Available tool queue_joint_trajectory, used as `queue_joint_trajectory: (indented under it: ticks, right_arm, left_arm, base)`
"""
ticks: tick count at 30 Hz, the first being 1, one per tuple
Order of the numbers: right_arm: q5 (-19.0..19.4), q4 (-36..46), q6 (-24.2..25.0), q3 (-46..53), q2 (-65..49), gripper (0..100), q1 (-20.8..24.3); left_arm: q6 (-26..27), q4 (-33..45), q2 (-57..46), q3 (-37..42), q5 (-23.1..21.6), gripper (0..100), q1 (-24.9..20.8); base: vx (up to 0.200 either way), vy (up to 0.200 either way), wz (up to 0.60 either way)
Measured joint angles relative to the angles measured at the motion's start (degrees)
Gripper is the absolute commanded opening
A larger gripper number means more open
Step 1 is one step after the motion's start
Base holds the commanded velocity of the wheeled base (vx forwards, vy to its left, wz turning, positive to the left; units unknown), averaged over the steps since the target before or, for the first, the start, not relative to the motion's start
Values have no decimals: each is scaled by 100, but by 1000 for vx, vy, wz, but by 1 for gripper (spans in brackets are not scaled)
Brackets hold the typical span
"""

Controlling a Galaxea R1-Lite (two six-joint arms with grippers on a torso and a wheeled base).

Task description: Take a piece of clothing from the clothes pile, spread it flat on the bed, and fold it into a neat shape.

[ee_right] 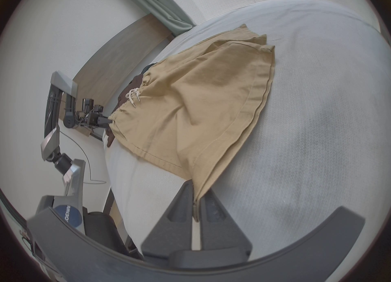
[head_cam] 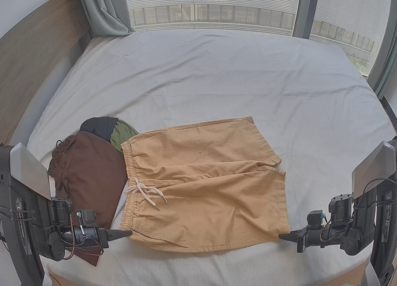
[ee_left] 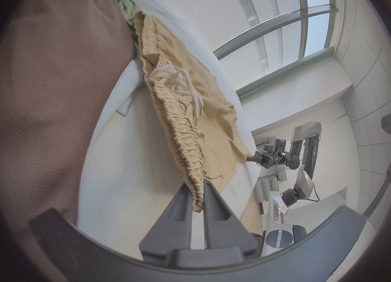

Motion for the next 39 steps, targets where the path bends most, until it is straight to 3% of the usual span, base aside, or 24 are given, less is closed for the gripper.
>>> queue_joint_trajectory:
  ticks: [13, 32, 39]
  right_arm:
    - [6, 4, -444, 306, -5, 0, -22]
    - [117, 668, -1128, 315, -74, 0, -82]
    - [362, 928, -1462, 315, -121, 0, -169]
  left_arm:
    - [71, 11, -260, 391, -35, 0, 199]
    - [2041, 46, 177, 494, -126, 0, 462]
    - [2597, 46, 483, 494, -296, 0, 586]
  base:
    - [0, 0, 0]
    - [0, 0, 0]
    - [0, 0, 0]
